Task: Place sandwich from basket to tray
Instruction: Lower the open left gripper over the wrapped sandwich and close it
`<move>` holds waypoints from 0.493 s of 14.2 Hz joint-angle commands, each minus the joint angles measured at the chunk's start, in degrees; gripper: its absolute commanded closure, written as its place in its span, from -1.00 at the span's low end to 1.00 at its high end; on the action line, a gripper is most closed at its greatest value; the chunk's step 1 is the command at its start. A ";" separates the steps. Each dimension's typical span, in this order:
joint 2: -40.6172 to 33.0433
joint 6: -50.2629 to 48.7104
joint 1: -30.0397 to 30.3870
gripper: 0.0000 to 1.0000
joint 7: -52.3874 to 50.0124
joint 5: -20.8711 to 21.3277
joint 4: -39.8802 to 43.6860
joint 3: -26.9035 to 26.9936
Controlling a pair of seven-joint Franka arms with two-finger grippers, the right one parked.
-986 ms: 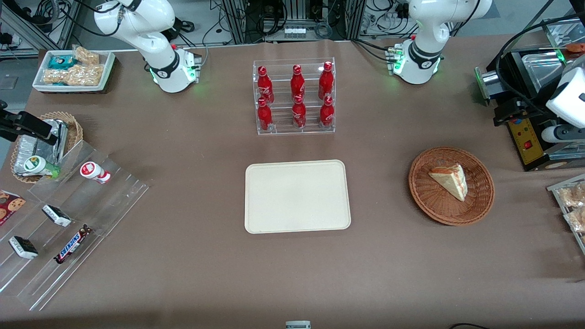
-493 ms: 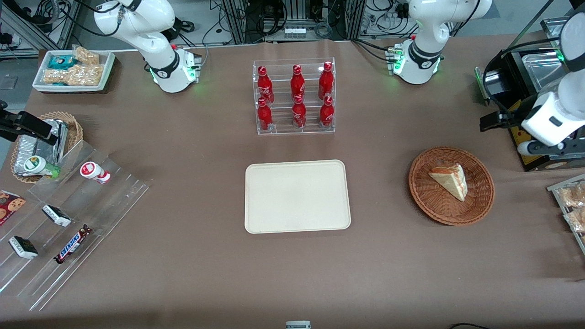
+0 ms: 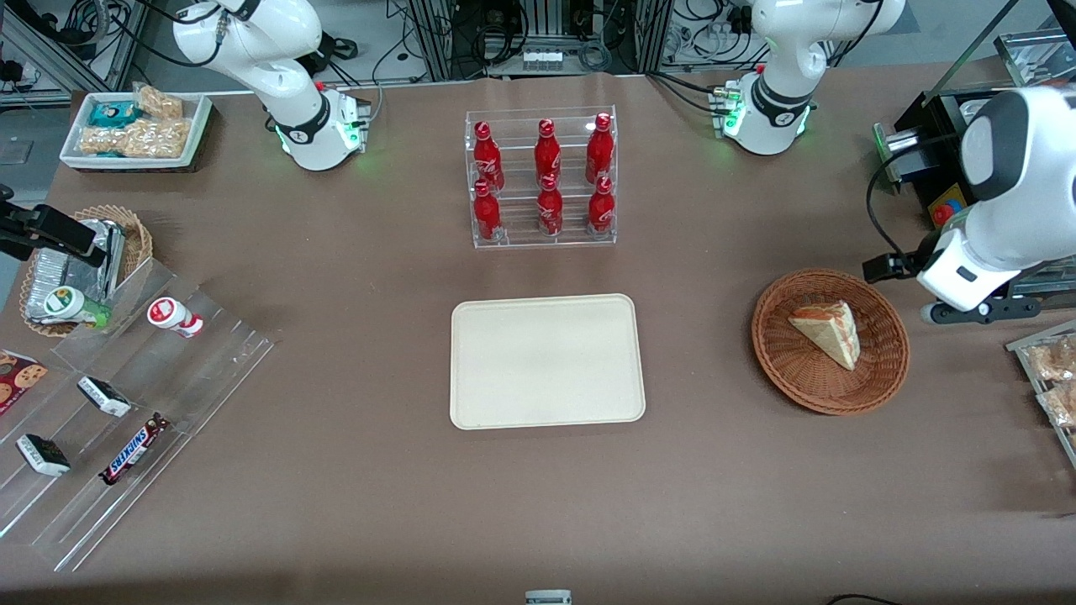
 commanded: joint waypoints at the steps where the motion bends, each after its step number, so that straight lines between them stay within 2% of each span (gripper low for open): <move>1: -1.45 11.28 -0.17 -1.00 -4.62 0.58 -9.40 2.20; 4: -1.45 18.69 -0.17 -1.00 -12.69 0.05 -14.35 2.46; 7: -0.49 21.69 -0.17 -1.00 -23.41 -1.87 -15.15 2.46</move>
